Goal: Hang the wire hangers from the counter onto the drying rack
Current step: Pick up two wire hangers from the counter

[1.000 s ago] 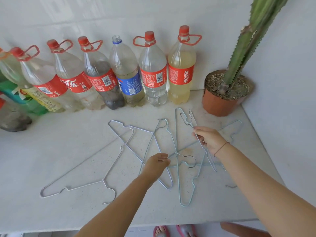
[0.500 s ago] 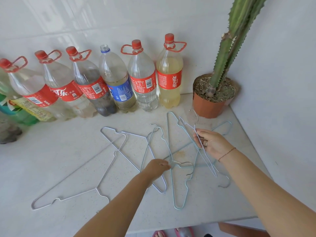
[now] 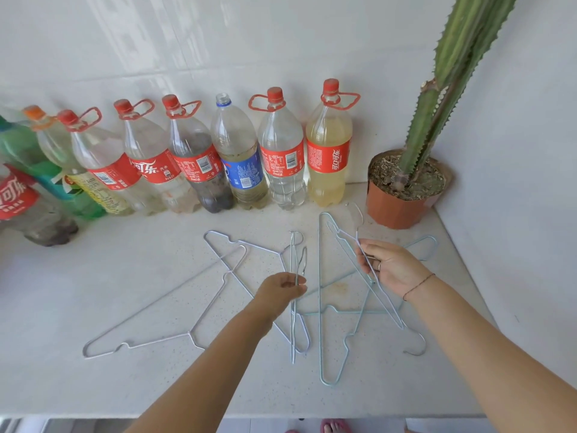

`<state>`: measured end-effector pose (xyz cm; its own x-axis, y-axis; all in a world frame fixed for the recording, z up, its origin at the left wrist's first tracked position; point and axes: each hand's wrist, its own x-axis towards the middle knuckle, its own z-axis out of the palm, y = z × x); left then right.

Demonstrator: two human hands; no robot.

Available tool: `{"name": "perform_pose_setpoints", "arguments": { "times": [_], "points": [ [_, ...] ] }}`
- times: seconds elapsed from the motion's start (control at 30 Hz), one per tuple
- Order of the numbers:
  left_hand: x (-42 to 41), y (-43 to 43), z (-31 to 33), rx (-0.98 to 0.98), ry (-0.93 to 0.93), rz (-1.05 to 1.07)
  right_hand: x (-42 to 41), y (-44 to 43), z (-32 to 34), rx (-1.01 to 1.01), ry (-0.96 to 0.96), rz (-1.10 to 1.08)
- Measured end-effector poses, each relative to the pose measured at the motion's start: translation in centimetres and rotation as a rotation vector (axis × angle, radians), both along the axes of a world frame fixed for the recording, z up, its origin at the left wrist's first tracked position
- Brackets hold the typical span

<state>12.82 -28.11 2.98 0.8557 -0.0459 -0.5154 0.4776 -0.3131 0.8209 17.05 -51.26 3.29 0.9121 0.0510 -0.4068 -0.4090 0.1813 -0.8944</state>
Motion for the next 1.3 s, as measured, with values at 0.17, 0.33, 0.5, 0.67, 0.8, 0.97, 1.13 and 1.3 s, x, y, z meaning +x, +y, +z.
{"name": "perform_pose_setpoints", "arguments": {
  "times": [0.17, 0.33, 0.5, 0.67, 0.8, 0.97, 1.13, 1.3],
  "points": [
    [-0.7, 2.3, 2.0, 0.155, -0.18, 0.12, 0.9, 1.7, 1.5, 0.065, 0.02, 0.02],
    [-1.4, 5.0, 4.0, 0.384, -0.219, 0.176, 1.7, 4.0, 3.7, 0.11, -0.001, 0.129],
    [-3.3, 7.8, 6.6, 0.478, -0.228, 0.244, 2.6, 7.1, 6.3, 0.009, -0.057, 0.26],
    [-6.4, 10.5, 9.3, 0.432, -0.313, 0.327, 3.2, 10.3, 9.0, -0.16, -0.122, 0.431],
    [-9.0, 12.2, 11.0, 0.469, -0.36, 0.442, 3.0, 12.4, 10.9, -0.206, -0.153, 0.553],
    [-12.2, 14.1, 11.3, 0.397, -0.372, 0.634, 1.1, 15.4, 12.5, -0.137, -0.179, 0.653],
    [-16.4, 15.4, 12.3, 0.026, -0.373, 0.807, -2.7, 19.9, 13.7, -0.013, -0.165, 0.775],
    [-22.6, 16.7, 16.4, -0.395, -0.416, 0.985, -8.1, 25.2, 16.2, 0.189, -0.073, 0.948]
  ]
}}
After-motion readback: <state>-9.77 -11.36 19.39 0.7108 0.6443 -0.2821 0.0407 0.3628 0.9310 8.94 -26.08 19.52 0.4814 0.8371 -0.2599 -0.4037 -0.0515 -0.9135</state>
